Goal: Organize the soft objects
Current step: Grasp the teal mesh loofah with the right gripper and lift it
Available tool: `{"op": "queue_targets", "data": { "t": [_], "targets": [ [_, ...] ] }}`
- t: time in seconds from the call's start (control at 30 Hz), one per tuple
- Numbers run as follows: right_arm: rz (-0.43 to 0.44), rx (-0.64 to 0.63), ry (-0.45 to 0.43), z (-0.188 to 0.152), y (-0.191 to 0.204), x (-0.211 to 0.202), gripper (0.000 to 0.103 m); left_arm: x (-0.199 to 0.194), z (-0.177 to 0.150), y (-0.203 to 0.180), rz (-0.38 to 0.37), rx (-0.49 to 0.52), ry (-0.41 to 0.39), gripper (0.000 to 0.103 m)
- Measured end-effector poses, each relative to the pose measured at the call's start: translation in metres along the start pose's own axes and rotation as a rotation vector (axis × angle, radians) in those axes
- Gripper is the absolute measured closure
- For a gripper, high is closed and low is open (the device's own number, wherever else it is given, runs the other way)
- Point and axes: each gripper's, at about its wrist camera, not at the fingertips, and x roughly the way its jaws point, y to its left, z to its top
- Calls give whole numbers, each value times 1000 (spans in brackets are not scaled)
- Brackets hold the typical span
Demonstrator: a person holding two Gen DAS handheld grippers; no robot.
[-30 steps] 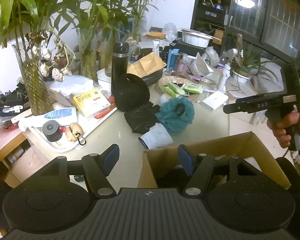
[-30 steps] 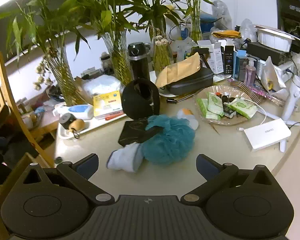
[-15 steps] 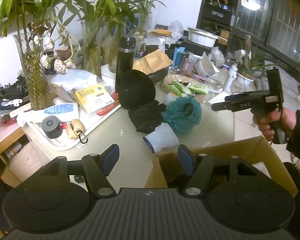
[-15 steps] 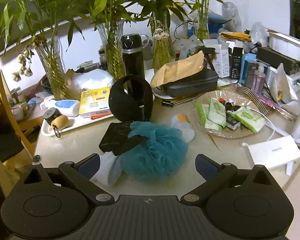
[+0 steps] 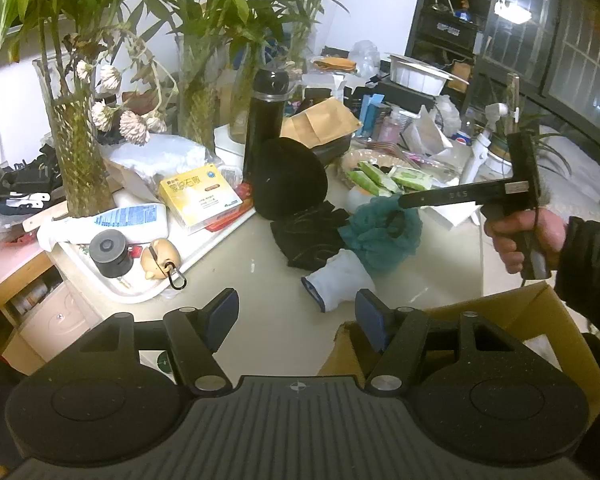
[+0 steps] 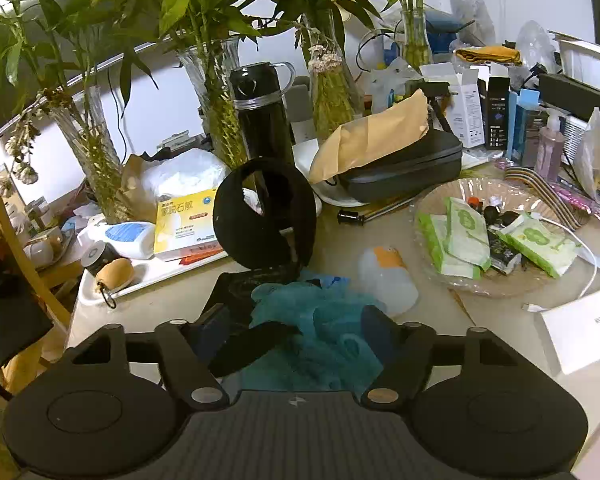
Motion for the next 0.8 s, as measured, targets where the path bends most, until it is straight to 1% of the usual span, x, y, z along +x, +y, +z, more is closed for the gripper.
{"op": "queue_targets", "data": {
  "t": [0.03, 0.07, 0.23, 0.3, 0.33, 0.4, 0.5, 0.67, 0.8],
  "targets": [
    [1, 2, 1, 0, -1, 3, 37, 1, 0, 0, 0, 0, 0, 39],
    [0, 4, 3, 0, -1, 7, 42, 1, 0, 1, 0, 0, 0, 39],
    [-19, 19, 5, -2, -4, 21, 51, 4, 1, 4, 4, -6, 3, 39],
    [-32, 11, 16, -4, -4, 27, 68, 5, 2, 5, 3, -6, 2, 39],
    [-39, 7, 20, -6, -4, 29, 71, 5, 2, 5, 3, -5, 2, 39],
    [-26, 16, 23, -8, -4, 31, 92, 6, 4, 4, 3, -2, -1, 39],
    [-27, 9, 5, -9, -3, 27, 98, 6, 6, 3, -1, 2, -6, 39],
    [-21, 37, -53, -2, -4, 5, 99, 8, 11, 0, -5, 17, -15, 39],
    [-15, 43, -81, 7, -7, -16, 99, 11, 18, -2, -20, 20, -12, 39]
  ]
}}
